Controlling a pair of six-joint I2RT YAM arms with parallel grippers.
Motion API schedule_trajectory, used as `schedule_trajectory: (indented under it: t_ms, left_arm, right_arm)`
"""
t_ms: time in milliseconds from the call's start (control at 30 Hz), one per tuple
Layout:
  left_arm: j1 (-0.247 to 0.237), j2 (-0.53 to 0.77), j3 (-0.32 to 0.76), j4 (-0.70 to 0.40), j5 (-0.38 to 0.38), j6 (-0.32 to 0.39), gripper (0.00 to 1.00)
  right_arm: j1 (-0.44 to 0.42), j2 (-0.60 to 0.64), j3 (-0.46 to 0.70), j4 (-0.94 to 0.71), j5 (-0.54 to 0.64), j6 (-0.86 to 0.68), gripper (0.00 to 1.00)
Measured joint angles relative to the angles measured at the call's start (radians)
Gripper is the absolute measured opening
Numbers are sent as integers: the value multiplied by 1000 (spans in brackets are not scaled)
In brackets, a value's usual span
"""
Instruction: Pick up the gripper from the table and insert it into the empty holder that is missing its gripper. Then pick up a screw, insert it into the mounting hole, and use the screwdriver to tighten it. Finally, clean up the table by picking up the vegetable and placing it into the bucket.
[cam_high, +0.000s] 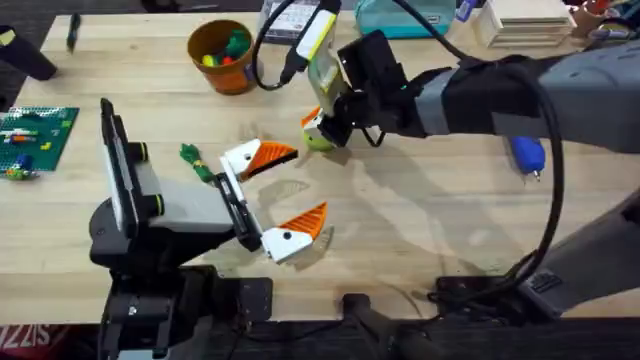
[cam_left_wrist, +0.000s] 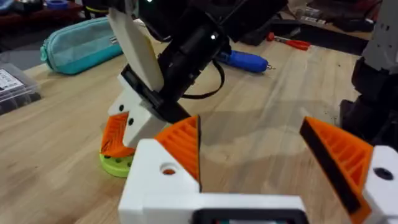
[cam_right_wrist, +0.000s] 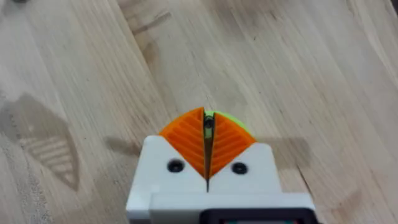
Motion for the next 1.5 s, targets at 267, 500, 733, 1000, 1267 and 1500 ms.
schedule_trajectory:
  t_ms: [267,500,733,1000,1267,1500]
  left_arm:
    - [0,0,0,0,0,0,986]
    - [0,0,0,0,0,0,986]
    - [0,0,0,0,0,0,986]
    - [0,0,0,0,0,0,985]
    - [0,0,0,0,0,0,985]
    - [0,0,0,0,0,11,985]
  right_arm:
    - [0,-5,0,-1,1,1,5]
    - [0,-80,0,-6,0,15,5]
    - [0,-153,0,-21,0,27,5]
    - [0,-214,75,-307,0,55,5]
    - [18,-318,280,-525,1,71,5]
    - [122,-352,416,-635,0,122,5]
